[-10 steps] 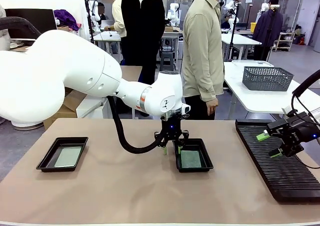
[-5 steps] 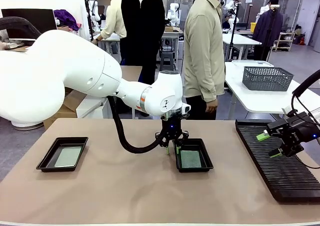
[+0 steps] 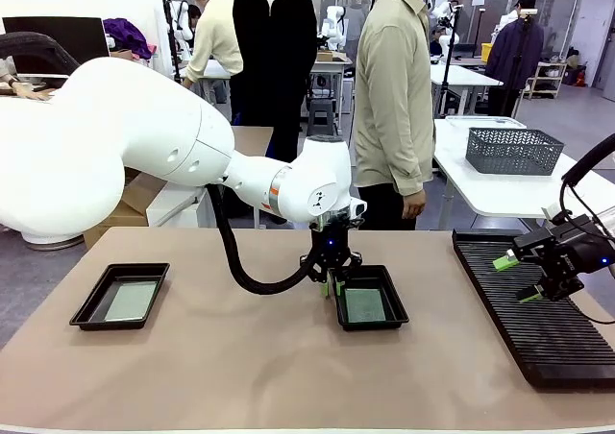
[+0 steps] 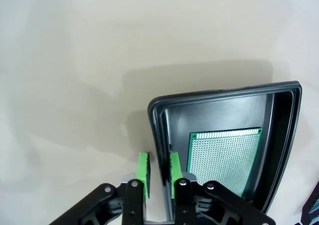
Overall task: Inspect and transfer BCBs to ESD trays.
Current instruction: Pick up the ESD tray and place it on the left side of the table.
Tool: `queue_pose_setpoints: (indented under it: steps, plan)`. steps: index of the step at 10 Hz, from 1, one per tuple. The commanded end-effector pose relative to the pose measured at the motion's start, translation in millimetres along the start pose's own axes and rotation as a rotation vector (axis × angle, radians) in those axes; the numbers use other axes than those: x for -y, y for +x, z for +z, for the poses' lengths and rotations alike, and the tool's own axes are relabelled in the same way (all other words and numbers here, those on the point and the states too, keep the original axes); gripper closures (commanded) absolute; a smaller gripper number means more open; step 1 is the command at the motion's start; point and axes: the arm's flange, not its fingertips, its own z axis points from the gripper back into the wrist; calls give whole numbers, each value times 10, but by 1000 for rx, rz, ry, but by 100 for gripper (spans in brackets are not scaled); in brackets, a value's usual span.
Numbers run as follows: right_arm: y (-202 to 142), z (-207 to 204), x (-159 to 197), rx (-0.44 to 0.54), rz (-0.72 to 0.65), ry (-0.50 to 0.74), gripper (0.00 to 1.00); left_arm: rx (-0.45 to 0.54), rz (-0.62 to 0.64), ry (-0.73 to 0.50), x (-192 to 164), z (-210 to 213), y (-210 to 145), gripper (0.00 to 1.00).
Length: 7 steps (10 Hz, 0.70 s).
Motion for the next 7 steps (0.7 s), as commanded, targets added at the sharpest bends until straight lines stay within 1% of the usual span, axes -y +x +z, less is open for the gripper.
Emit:
queue_pose_setpoints:
  steps: [1,2,3,4,5,6,7]
  plan:
    - [2,3,-16,6,-7,-1,0,30,-3,12,-27,15,-47,83]
    - [2,3,-16,6,-7,-1,0,29,-2,9,-26,7,-44,86]
    - [2,3,-16,6,-7,-1,0,28,-1,6,-27,3,-39,83]
    - [2,3,-16,6,-7,-1,0,30,-2,4,-18,4,-38,93]
    - [2,3,-16,6,-7,-1,0,31,-4,6,-9,7,-36,90]
    - [2,3,-16,6,-7,-1,0,30,-5,5,-6,0,-34,100]
    - [2,3,-16,6,-7,-1,0,29,-3,3,-11,-6,-33,97]
